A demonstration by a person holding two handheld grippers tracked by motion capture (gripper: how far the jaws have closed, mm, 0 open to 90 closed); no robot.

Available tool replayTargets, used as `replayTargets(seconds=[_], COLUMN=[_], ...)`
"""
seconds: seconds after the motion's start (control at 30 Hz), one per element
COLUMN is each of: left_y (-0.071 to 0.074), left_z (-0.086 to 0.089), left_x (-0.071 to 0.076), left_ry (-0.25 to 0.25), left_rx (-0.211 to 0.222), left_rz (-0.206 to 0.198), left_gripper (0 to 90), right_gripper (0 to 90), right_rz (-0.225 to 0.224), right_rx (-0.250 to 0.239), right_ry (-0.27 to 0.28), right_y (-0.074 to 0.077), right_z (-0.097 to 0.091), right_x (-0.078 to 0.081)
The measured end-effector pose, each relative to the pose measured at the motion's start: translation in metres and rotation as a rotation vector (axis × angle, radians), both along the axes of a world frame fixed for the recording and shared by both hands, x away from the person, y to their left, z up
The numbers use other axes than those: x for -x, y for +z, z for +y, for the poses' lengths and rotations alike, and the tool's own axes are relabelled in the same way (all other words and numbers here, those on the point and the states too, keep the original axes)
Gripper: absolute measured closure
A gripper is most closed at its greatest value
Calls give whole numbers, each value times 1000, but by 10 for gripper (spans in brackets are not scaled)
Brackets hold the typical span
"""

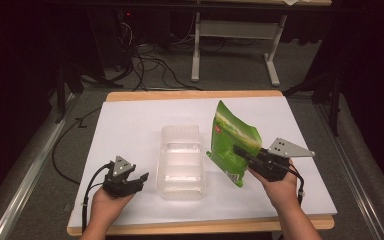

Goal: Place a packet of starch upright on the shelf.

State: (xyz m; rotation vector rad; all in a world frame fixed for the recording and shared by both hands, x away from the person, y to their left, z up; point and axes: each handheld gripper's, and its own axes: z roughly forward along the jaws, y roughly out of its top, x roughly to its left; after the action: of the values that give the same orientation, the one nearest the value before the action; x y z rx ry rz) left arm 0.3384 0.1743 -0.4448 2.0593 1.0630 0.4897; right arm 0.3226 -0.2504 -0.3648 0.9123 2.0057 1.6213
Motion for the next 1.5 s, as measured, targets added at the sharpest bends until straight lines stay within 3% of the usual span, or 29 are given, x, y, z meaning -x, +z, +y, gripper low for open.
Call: replayTargets(seconds=[0.33, 0.63, 0.93, 1.23, 1.5], left_y=[0, -1, 0, 1, 1], left_z=[1, -1, 2, 5, 4], left_x=[1, 3, 3, 4, 4], left_ry=[5, 11, 15, 20, 16], left_rx=[15, 31, 33, 45, 43], left_rz=[1, -5, 0, -2, -3], left_gripper=[437, 436, 435, 435, 436], right_gripper=[867, 867, 867, 866, 857], right_rz=[-8, 5, 18, 58, 72], right_rx=[-11, 22, 14, 75, 38], right_ry=[92, 213, 290, 314, 282], right_y=[13, 17, 15, 8, 8], right_z=[22, 63, 98, 115, 112], right_x=[-19, -50, -60, -71, -85])
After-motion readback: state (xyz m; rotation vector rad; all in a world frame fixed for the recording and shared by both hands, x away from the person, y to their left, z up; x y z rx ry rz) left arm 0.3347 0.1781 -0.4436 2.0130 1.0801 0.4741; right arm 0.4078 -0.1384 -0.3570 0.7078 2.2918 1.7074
